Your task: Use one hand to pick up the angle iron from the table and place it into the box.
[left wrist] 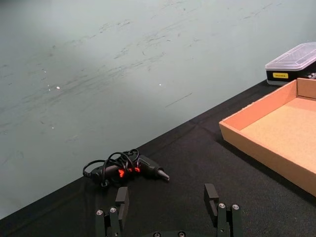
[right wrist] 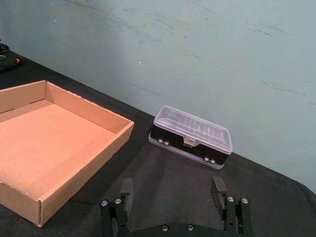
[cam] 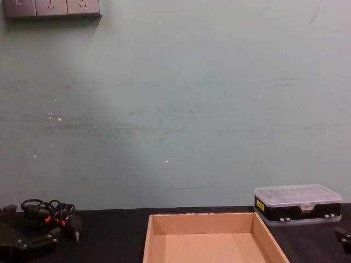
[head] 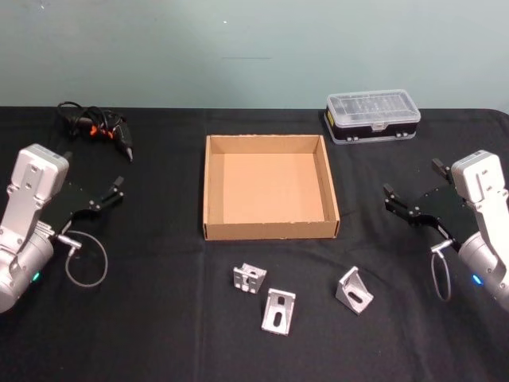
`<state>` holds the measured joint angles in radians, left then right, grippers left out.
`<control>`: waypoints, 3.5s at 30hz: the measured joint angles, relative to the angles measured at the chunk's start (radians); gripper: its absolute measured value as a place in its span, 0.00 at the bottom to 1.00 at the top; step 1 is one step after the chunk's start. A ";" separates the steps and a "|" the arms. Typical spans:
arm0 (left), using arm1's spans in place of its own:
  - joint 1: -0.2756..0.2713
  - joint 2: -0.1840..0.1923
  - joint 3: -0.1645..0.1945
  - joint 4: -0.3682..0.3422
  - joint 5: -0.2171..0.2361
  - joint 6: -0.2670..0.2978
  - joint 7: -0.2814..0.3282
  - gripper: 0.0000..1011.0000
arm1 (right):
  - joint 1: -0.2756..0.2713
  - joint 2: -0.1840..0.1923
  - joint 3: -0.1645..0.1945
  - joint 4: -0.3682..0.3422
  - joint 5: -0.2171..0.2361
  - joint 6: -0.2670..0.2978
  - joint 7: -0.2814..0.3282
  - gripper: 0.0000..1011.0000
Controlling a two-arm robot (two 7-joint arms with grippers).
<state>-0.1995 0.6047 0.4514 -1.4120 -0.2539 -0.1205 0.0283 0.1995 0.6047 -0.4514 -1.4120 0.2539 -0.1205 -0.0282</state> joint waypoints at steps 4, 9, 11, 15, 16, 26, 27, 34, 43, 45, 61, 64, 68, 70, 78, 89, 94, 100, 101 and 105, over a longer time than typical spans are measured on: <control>0.000 0.000 0.000 0.000 0.000 0.000 0.000 0.99 | 0.000 0.000 0.000 0.000 0.000 0.000 0.000 0.99; 0.000 0.000 0.000 0.000 0.000 0.000 0.000 0.99 | 0.000 0.000 0.000 0.000 0.000 0.000 0.000 0.99; 0.000 0.000 0.000 0.000 0.000 0.000 0.000 0.99 | 0.000 0.000 0.000 0.000 0.000 0.000 0.000 0.99; 0.000 0.000 0.000 0.000 0.000 0.000 0.000 0.99 | 0.000 0.000 0.000 0.000 0.000 0.000 0.000 0.99; 0.000 0.000 0.000 0.000 0.000 0.000 0.000 0.99 | 0.000 0.000 0.000 0.000 0.000 0.000 0.000 0.99; 0.000 0.000 0.000 0.000 0.000 0.000 0.000 0.99 | 0.000 0.000 0.000 0.000 0.000 0.000 0.000 0.99; 0.000 0.000 0.000 0.000 0.000 0.000 0.000 0.99 | 0.000 0.000 0.000 0.000 0.000 0.000 0.000 0.99; 0.000 0.000 0.000 0.000 0.000 0.000 0.000 0.99 | 0.000 0.000 0.000 0.000 0.000 0.000 0.000 0.99; 0.000 0.000 0.000 0.000 0.000 0.000 0.000 0.99 | 0.000 0.000 0.000 0.000 0.000 0.000 0.000 0.99; 0.000 0.000 0.000 0.000 0.000 0.000 0.000 0.99 | 0.000 0.000 0.000 0.000 0.000 0.000 0.000 0.99; 0.000 0.000 0.000 0.000 0.000 0.000 0.000 0.99 | 0.000 0.000 0.000 0.000 0.000 0.000 0.000 0.99; 0.000 0.000 0.000 0.000 0.000 0.000 0.000 0.99 | 0.000 0.000 0.000 0.000 0.000 0.000 0.000 0.99; 0.000 0.000 0.000 0.000 0.000 0.000 0.000 0.99 | 0.000 0.000 0.000 0.000 0.000 0.000 0.000 0.99; 0.000 0.000 0.000 0.000 0.000 0.000 0.000 0.99 | -0.001 -0.002 0.003 0.000 0.000 0.002 0.001 0.99; 0.000 0.000 0.000 0.000 0.000 0.000 0.000 0.99 | -0.019 -0.006 0.025 -0.017 -0.002 0.008 0.027 0.99; 0.000 0.000 0.000 0.000 0.000 0.000 0.000 0.99 | -0.100 0.035 0.101 -0.165 0.073 0.039 0.088 0.99; 0.000 0.000 0.000 0.000 0.000 0.000 0.000 0.99 | -0.148 0.069 0.149 -0.254 0.154 0.101 0.144 0.99; 0.000 0.000 0.000 0.000 0.000 0.000 0.000 0.99 | -0.206 0.129 0.201 -0.360 0.245 0.183 0.238 0.99; 0.000 0.000 0.000 0.000 0.000 0.000 0.000 0.99 | -0.220 0.146 0.210 -0.385 0.258 0.197 0.261 0.99; 0.000 0.000 0.000 0.000 0.000 0.000 0.000 0.99 | -0.254 0.185 0.234 -0.446 0.291 0.240 0.320 0.99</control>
<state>-0.1995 0.6047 0.4514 -1.4120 -0.2539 -0.1205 0.0283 -0.0543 0.7895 -0.2176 -1.8584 0.5453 0.1193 0.2922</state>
